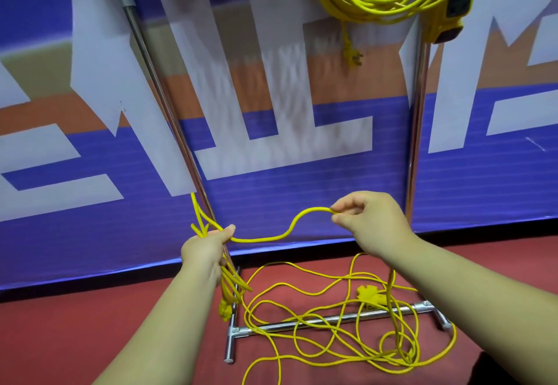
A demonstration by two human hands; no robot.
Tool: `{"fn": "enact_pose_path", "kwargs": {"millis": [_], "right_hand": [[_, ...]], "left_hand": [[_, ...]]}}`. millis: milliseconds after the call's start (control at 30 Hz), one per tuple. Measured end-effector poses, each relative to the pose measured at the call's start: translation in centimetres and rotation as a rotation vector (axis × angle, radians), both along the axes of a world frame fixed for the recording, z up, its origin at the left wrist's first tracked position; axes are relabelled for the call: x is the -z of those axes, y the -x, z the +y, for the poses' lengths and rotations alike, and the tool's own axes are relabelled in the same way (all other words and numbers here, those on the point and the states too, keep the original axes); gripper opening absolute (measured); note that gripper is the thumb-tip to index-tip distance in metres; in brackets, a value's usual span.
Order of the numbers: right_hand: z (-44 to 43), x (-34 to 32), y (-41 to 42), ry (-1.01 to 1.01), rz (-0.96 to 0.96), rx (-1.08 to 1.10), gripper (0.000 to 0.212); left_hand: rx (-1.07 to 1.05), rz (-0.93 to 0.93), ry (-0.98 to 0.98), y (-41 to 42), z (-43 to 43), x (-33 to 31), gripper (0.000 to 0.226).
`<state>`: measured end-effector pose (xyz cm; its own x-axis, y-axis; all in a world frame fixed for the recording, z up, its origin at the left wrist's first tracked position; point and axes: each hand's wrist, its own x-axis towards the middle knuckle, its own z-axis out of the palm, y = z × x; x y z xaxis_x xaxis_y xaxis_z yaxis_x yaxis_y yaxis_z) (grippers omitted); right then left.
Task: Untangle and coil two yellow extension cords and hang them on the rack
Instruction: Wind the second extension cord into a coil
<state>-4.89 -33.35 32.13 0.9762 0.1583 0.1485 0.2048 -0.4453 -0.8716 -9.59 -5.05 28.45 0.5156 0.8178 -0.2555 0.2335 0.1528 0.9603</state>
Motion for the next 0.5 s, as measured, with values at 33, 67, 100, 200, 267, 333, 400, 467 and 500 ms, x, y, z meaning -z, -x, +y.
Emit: {"fn": "enact_pose_path", "kwargs": {"millis": [33, 67, 100, 200, 267, 333, 400, 467, 500], "right_hand": [[0.0, 0.0, 0.1, 0.042, -0.008, 0.015, 0.014], [0.1, 0.0, 0.2, 0.076, -0.01, 0.022, 0.012], [0.1, 0.1, 0.2, 0.102, -0.008, 0.028, 0.011], [-0.1, 0.3, 0.1, 0.075, 0.115, -0.03, 0.013], [-0.5, 0.6, 0.2, -0.065, 0.292, -0.189, 0.02], [-1.0, 0.6, 0.5, -0.152, 0.428, -0.355, 0.018], [-1.3, 0.2, 0.8, -0.207, 0.512, -0.47, 0.018], [-1.5, -0.1, 0.8, -0.223, 0.556, -0.536, 0.023], [-1.6, -0.3, 0.9, -0.209, 0.561, -0.556, 0.022]], "left_hand": [[-0.029, 0.001, 0.026, -0.1, 0.1, 0.0, 0.037], [-0.057, -0.005, 0.06, -0.2, 0.3, 0.0, 0.038], [-0.075, -0.015, 0.092, -0.2, 0.5, 0.0, 0.039], [-0.051, -0.076, 0.137, -0.2, 1.0, 0.2, 0.036], [-0.012, -0.119, 0.164, -0.1, 1.3, 0.3, 0.025], [0.018, -0.167, 0.191, 0.0, 1.5, 0.4, 0.02], [0.045, -0.202, 0.191, -0.1, 1.7, 0.3, 0.02], [0.07, -0.224, 0.182, -0.2, 1.7, 0.2, 0.023], [0.079, -0.229, 0.177, -0.2, 1.7, 0.1, 0.024]]}}
